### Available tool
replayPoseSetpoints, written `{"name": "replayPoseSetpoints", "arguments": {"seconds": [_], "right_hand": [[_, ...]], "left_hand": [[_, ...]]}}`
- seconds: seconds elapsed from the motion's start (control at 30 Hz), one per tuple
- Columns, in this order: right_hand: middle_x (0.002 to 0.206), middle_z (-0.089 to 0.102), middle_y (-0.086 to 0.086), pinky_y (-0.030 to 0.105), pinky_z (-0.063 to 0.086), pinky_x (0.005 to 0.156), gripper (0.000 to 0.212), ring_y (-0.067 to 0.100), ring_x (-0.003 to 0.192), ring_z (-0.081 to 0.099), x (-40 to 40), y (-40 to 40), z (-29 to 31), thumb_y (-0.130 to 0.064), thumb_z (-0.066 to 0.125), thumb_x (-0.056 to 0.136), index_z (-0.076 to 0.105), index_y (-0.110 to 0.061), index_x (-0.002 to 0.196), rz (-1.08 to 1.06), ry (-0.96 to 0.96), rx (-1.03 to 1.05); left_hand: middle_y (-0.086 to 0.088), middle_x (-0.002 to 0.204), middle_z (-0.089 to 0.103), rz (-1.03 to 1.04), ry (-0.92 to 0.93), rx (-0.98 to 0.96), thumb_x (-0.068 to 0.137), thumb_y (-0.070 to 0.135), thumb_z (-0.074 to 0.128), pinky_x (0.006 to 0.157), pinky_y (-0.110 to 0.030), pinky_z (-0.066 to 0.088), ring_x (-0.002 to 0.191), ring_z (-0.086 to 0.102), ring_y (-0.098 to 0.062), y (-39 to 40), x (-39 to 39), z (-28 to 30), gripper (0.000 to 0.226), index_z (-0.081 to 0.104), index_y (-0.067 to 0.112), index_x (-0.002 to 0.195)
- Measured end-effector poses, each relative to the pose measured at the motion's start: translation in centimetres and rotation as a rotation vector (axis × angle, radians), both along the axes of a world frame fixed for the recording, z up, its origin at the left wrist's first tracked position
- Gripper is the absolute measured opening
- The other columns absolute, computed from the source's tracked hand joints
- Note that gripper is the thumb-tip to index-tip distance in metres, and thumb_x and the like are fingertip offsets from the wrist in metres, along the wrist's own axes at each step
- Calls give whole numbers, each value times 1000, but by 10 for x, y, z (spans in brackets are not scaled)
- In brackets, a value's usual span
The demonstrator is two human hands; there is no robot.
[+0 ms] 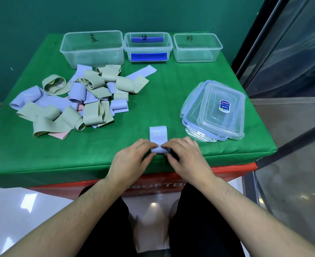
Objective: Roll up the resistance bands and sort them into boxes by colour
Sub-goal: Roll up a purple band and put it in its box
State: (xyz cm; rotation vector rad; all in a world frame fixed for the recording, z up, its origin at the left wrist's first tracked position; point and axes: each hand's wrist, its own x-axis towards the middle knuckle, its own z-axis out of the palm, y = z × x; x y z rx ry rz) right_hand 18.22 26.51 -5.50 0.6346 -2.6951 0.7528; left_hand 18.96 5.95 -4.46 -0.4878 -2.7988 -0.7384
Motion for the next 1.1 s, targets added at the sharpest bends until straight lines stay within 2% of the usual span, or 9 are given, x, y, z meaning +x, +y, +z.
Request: {"name": "replayPoseSetpoints", "arguments": {"seconds": [0.2,0.33,0.47,0.67,0.8,0.97,1.1], "right_hand": [[108,61,-15,36,39,80,26,19,96,50,-1,-3,2,-28,65,85,68,-29,111,-44,17,12],[107,59,-12,35,38,79,29,19,94,49,-6,-4,0,-29,68,83,68,-28,112,-53,49,40],[108,62,-16,35,39,80,28,18,94,51,-8,-4,3,-32,62,87,64,-31,115,-42,-1,39],[105,63,-14,36,39,79,25,18,94,50,-14,-4,5,-35,60,86,67,-29,108,-45,-23,35],[107,60,-11,36,39,81,27,19,95,48,-16,-5,5,-35,61,86,68,-27,110,-58,16,35],[105,61,-11,40,43,79,23,19,93,49,-17,-5,2,-32,58,89,67,-26,110,-38,16,16],[107,62,-10,38,40,80,25,21,94,52,-21,-6,5,-33,57,89,68,-26,111,-45,-24,20]], "left_hand": [[17,114,58,15,4,-13,94,37,60,56,-28,50,81,63,-11,3,1,1,24,64,28,115],[18,118,55,56,-30,-8,95,39,58,60,-29,48,87,63,-11,5,0,0,28,64,29,120],[20,120,55,65,-46,4,96,40,56,63,-31,50,90,63,-11,6,-1,0,30,62,30,124],[20,121,51,27,24,6,90,31,66,57,-34,55,87,64,-13,5,-2,-3,30,62,29,120],[17,120,54,48,39,-3,94,29,62,55,-36,54,84,65,-17,7,-4,-4,27,63,27,121],[15,125,49,76,15,-26,97,32,57,55,-35,52,81,64,-19,10,-6,-2,30,61,27,126],[15,124,49,81,13,-3,96,30,59,56,-34,51,82,63,-19,10,-7,0,30,60,27,126]]}}
